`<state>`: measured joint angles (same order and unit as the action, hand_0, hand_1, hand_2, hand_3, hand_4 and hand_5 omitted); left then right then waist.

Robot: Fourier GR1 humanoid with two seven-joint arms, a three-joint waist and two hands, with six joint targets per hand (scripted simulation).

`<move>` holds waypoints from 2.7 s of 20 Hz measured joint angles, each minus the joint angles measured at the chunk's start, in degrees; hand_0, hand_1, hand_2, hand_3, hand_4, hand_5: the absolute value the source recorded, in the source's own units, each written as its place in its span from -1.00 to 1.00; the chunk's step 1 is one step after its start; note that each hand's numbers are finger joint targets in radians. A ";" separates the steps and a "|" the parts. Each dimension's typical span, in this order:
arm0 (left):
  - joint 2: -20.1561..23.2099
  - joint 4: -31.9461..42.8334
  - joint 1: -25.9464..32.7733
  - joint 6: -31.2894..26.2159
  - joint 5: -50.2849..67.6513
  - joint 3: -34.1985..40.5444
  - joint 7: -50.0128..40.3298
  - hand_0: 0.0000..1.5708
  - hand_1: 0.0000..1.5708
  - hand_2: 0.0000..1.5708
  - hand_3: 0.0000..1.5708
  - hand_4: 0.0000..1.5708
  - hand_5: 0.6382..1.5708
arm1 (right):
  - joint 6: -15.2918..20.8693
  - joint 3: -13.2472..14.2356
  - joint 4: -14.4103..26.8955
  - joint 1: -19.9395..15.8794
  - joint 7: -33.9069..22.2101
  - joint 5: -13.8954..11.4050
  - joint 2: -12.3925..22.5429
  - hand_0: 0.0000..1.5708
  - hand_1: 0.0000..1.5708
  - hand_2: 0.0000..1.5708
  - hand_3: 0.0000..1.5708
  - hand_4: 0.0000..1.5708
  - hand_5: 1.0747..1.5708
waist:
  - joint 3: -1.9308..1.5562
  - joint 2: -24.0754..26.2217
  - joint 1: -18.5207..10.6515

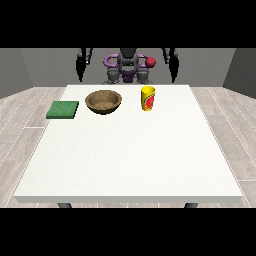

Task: Pick the cup and pour the ball into the bowl, then pick the bowl and place it on the pad

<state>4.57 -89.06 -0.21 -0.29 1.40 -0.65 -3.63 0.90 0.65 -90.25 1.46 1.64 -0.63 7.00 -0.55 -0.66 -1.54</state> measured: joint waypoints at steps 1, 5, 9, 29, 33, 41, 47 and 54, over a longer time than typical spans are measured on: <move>0.31 -0.68 -0.10 -0.03 0.01 0.09 -0.44 -1.00 -1.00 -1.00 -1.00 -1.00 0.98 | -0.07 0.09 -0.62 -0.02 -0.45 0.09 0.24 -1.00 -1.00 -1.00 -1.00 -0.26 1.00 | 0.06 1.81 0.04; 1.50 -3.64 -0.81 -0.23 0.16 0.33 -2.56 -1.00 -1.00 -1.00 -1.00 -1.00 0.98 | -0.43 0.27 -3.46 -0.49 -2.69 0.53 1.19 -1.00 -1.00 -1.00 -1.00 -0.26 1.00 | 0.28 9.04 0.03; -1.41 -7.53 1.96 0.93 3.14 -1.29 -6.99 -1.00 -1.00 -1.00 -1.00 -1.00 0.98 | -1.28 -1.21 -6.98 3.81 -8.22 4.85 -1.81 -1.00 -1.00 -1.00 -1.00 -0.34 1.00 | 0.44 19.22 1.24; -4.53 -12.24 6.36 13.12 -1.35 -13.22 8.15 -1.00 -1.00 -1.00 -1.00 -1.00 0.86 | -7.40 2.32 -18.66 10.12 -4.19 13.96 -2.91 -1.00 -1.00 -1.00 -1.00 -0.56 1.00 | 0.55 5.13 4.84; -4.55 -6.70 2.77 16.29 -2.61 -14.40 15.20 -1.00 -1.00 -1.00 -1.00 -1.00 0.84 | -10.71 5.01 -13.03 7.28 2.67 14.65 -1.63 -1.00 -1.00 -1.00 -1.00 -0.61 1.00 | 0.54 -0.11 5.26; -4.24 5.79 -6.09 17.92 -2.76 -9.76 22.64 -1.00 -1.00 -1.00 -1.00 -1.00 0.80 | -16.01 9.53 -5.47 4.04 8.61 16.36 1.65 -1.00 -1.00 -1.00 -1.00 -0.66 0.99 | 0.56 -4.10 6.67; -2.87 15.57 -12.08 16.07 -1.43 -3.73 28.61 -1.00 -1.00 -1.00 -1.00 -1.00 0.75 | -18.56 11.66 -0.15 2.19 13.24 15.97 2.86 -1.00 -1.00 -1.00 -1.00 -0.69 1.00 | 0.56 -6.07 7.15; -2.85 29.02 -18.46 16.11 -0.83 1.78 37.08 -1.00 -1.00 -1.00 -1.00 -1.00 0.82 | -21.92 13.51 3.90 0.35 16.15 16.58 4.64 -1.00 -1.00 -1.00 -1.00 -0.66 0.99 | 0.57 -8.15 8.71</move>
<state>1.72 -60.04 -18.67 15.82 0.58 1.13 33.45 -21.02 14.17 -86.34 1.82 17.79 15.94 11.65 0.02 -8.80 7.17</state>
